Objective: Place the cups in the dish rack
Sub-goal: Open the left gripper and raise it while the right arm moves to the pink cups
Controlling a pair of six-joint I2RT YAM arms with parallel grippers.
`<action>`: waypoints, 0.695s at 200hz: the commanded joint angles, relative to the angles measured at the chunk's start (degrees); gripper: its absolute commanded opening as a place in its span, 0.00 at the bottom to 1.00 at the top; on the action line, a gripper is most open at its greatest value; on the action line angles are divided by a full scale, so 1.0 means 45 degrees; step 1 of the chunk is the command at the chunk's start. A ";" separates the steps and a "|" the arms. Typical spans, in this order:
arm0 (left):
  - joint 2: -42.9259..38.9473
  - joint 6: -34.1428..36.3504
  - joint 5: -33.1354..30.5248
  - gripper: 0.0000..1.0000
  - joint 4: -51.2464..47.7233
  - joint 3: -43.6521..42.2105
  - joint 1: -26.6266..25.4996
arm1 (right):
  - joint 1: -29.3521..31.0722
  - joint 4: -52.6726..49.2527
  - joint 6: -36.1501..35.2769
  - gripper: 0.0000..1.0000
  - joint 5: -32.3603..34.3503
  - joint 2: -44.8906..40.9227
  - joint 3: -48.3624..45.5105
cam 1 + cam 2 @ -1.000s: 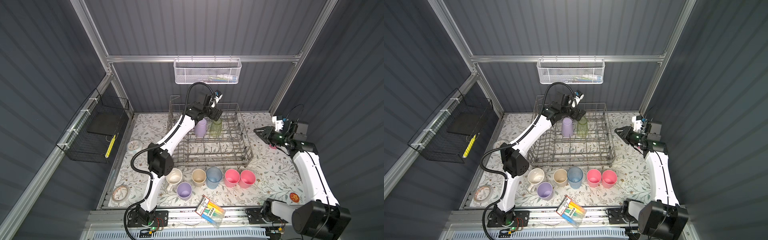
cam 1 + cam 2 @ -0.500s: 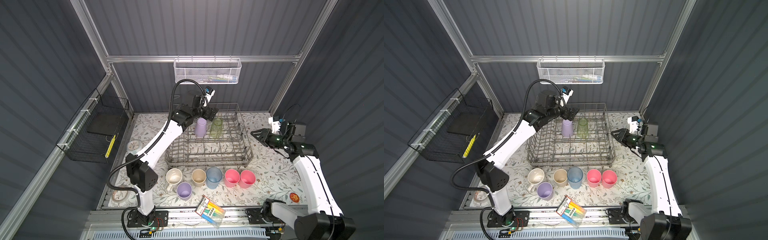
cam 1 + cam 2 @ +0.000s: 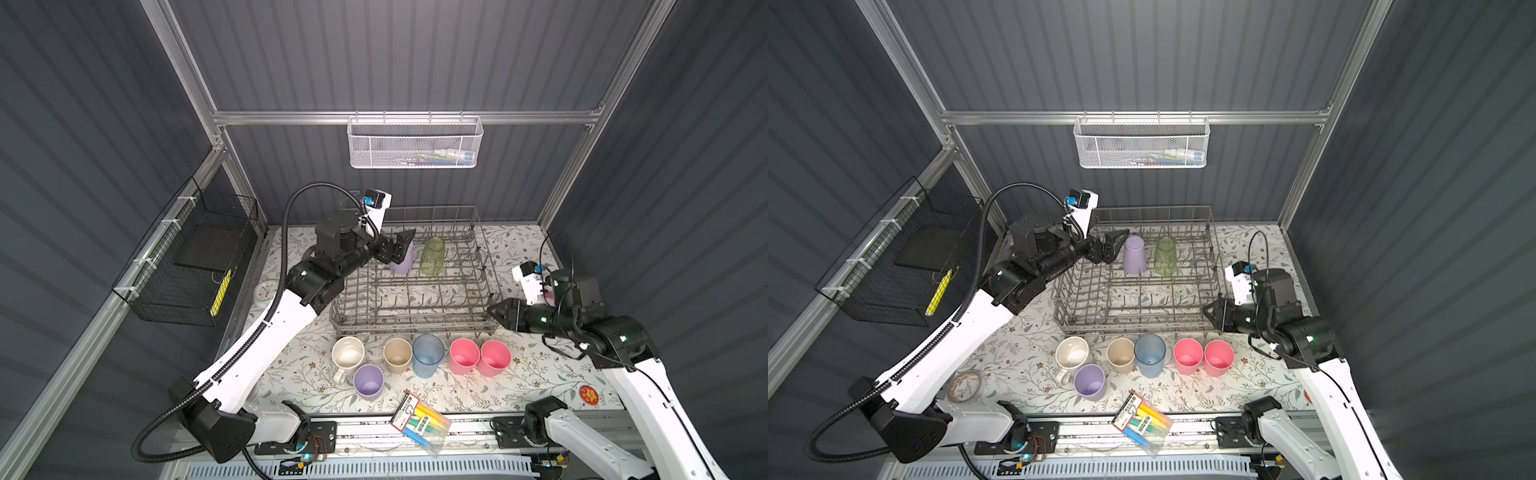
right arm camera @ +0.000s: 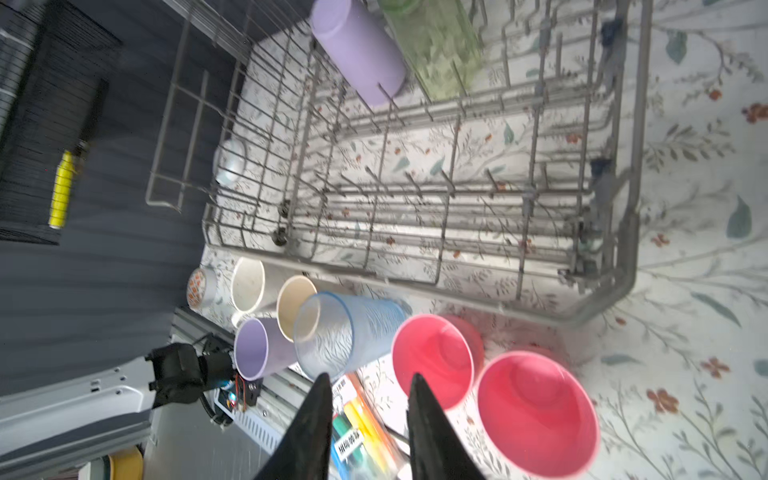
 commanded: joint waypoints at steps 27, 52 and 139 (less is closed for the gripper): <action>-0.0281 -0.0764 0.0406 0.94 0.0523 -0.0402 0.0012 | 0.1816 -0.2499 0.1402 0.34 0.2191 -0.0917 -0.1783; -0.0323 -0.0840 0.0443 0.94 0.0602 -0.0427 0.0023 | 0.2767 -0.2345 0.2219 0.34 0.2533 -0.1103 -0.2785; -0.0175 -0.0994 0.0660 0.94 0.0740 -0.0872 0.0012 | 0.4195 -0.1096 0.2656 0.34 0.3999 0.0306 -0.3856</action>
